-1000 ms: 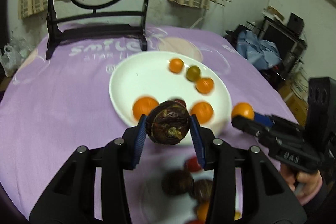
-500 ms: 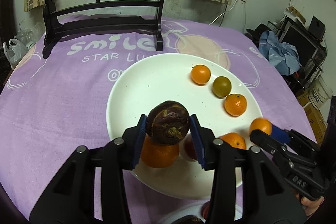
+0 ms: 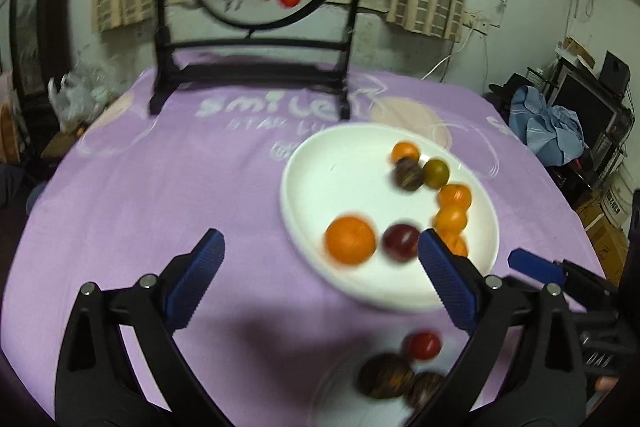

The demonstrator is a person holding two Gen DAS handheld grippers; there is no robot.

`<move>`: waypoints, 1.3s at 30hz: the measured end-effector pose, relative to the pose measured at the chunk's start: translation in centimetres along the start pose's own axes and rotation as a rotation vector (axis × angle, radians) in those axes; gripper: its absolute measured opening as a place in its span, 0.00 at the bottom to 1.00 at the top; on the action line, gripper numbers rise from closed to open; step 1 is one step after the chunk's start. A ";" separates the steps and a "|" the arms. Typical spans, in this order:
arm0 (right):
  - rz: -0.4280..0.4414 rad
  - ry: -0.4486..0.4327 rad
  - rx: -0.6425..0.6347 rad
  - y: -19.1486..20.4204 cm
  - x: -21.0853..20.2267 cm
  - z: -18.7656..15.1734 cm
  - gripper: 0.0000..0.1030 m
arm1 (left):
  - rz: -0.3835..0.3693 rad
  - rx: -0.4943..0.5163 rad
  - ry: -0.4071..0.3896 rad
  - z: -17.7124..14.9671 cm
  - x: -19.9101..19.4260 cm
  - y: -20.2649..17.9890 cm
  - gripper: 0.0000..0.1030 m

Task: Organize fruits
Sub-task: 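Lower both held fruits into the white plate and release them, then grasp a red cherry tomato with the right gripper while the left gripper grasps a dark brown fruit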

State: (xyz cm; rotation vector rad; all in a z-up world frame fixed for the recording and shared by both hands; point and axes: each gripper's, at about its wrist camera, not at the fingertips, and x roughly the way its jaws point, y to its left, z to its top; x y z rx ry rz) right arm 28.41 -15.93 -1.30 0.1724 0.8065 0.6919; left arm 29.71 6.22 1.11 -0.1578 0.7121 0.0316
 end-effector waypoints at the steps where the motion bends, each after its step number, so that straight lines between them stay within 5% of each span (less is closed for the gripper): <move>1: -0.006 0.020 -0.013 0.5 0.4 -0.3 0.63 | 0.003 -0.024 0.012 -1.0 -0.2 0.9 0.96; 5: -0.050 0.087 -0.082 2.0 2.0 -1.6 0.61 | 0.051 -0.075 0.059 -4.0 0.1 3.7 0.96; 8: -0.068 0.138 -0.101 2.4 3.1 -2.5 0.50 | 0.115 -0.086 0.072 -4.7 0.3 5.0 0.96; 33: -0.061 0.228 -0.057 1.9 5.2 -3.8 0.28 | 0.072 -0.070 0.052 -4.6 -1.1 4.1 0.96; 39: -0.016 0.196 -0.013 1.5 3.7 -2.9 0.28 | 0.028 -0.021 0.108 -5.0 -0.2 3.1 0.96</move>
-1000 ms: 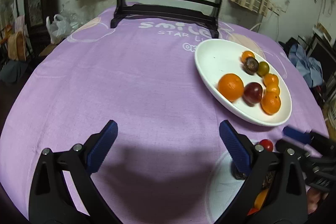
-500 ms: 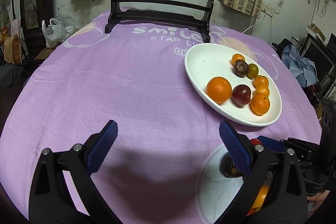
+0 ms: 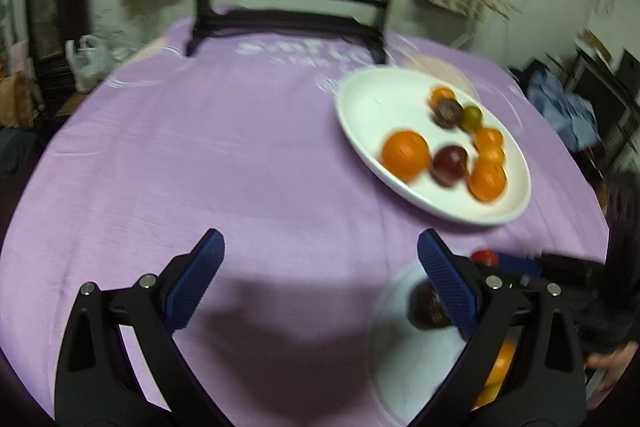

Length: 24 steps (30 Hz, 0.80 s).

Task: Organize fruits
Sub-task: 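Grasp a red cherry tomato with the right gripper while the left gripper grasps a dark brown fruit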

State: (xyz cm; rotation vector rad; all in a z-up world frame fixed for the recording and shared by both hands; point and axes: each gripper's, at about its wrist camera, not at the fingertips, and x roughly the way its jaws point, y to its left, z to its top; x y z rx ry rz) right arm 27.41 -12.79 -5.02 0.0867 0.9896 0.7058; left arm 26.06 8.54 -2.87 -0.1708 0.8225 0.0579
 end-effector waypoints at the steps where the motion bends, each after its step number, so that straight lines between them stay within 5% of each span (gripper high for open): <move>1: 0.004 -0.019 0.000 0.0 -0.6 0.1 0.28 | -0.019 0.024 0.021 -0.2 0.3 -0.5 0.96; 10: 0.013 -0.026 0.026 -0.7 -1.2 0.1 0.28 | -0.071 0.375 0.045 -2.8 0.1 -5.0 0.85; 24: 0.012 -0.007 0.037 -0.7 -1.1 0.0 0.28 | -0.141 0.527 0.078 -4.4 1.7 -6.5 0.77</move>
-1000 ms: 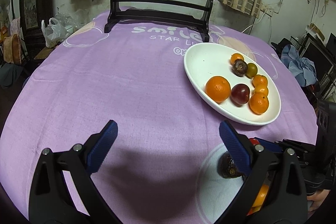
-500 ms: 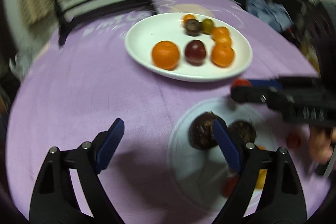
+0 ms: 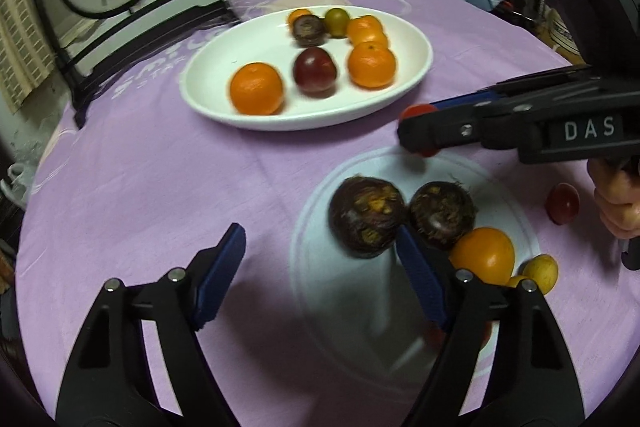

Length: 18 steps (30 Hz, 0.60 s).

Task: Organize fruits
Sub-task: 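Grasp a red cherry tomato with the right gripper while the left gripper grasps a dark brown fruit, then carry the tomato and dark brown fruit over the plate and open both grippers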

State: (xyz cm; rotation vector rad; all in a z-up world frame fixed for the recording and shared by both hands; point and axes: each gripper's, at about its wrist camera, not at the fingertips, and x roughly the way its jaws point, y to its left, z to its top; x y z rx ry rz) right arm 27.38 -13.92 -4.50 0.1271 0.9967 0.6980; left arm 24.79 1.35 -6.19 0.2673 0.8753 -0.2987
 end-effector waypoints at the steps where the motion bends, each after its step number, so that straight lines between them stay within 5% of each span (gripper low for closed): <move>1: -0.003 0.000 0.003 0.0 0.0 0.0 0.28 | -0.009 0.013 0.001 0.2 0.4 -0.3 0.75; 10: -0.008 -0.014 0.007 -0.3 -0.5 0.0 0.28 | -0.110 0.008 0.010 0.8 1.4 -0.5 0.46; 18: -0.001 -0.021 0.001 -0.3 -0.6 0.1 0.28 | -0.079 -0.003 0.008 0.7 1.2 -0.8 0.44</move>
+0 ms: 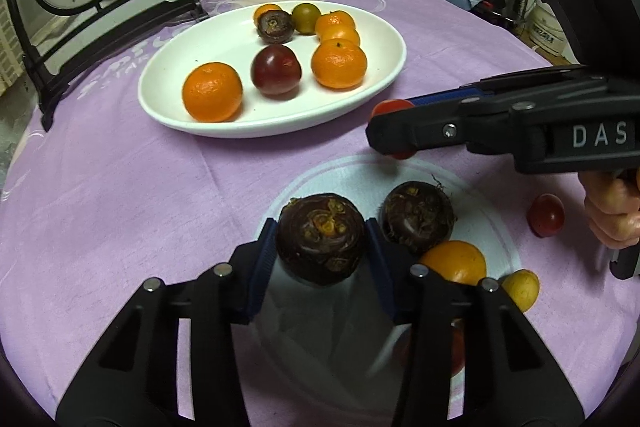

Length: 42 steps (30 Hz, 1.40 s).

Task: Organize fruits
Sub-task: 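Carry the tomato and dark brown fruit over the plate and open both grippers, then grasp a large orange fruit with the right gripper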

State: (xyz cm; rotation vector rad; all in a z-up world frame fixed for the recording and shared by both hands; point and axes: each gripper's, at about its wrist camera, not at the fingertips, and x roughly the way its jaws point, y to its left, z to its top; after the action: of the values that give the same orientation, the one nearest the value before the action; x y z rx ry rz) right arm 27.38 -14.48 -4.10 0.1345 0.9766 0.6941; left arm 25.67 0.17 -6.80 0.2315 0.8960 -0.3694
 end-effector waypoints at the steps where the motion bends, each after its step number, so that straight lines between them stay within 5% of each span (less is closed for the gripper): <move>1: 0.002 0.000 -0.001 0.0 0.0 0.0 0.28 | 0.012 0.002 -0.006 0.0 -0.2 -0.1 0.44; 9: 0.093 -0.074 0.026 -0.5 -1.1 1.2 0.28 | 0.035 -0.060 -0.134 1.8 -3.0 0.4 0.44; 15: 0.014 -0.249 0.110 -2.8 -2.4 3.6 0.28 | 0.145 -0.205 -0.235 6.6 -3.1 2.6 0.44; 21: -0.085 -0.247 0.151 -5.0 0.4 5.4 0.28 | 0.219 -0.368 -0.220 10.5 0.2 5.4 0.44; 31: -0.094 -0.228 0.115 -4.5 2.2 6.7 0.29 | 0.231 -0.450 -0.166 11.1 2.9 8.1 0.44; 33: -0.108 -0.239 0.109 -4.3 1.8 6.7 0.49 | 0.234 -0.462 -0.162 10.9 2.8 8.4 0.51; 35: -0.124 -0.256 0.097 -3.9 0.6 6.6 0.55 | 0.258 -0.488 -0.179 10.7 2.0 8.7 0.87; 42: -0.083 -0.196 0.059 -2.1 -1.4 4.4 0.55 | 0.306 -0.478 -0.236 9.1 -2.6 8.0 0.98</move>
State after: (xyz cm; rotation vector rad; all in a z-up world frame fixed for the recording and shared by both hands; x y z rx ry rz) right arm 31.40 -16.10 -1.51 0.2094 0.8100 0.5650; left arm 33.95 4.84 1.13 -0.1161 0.6782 0.1055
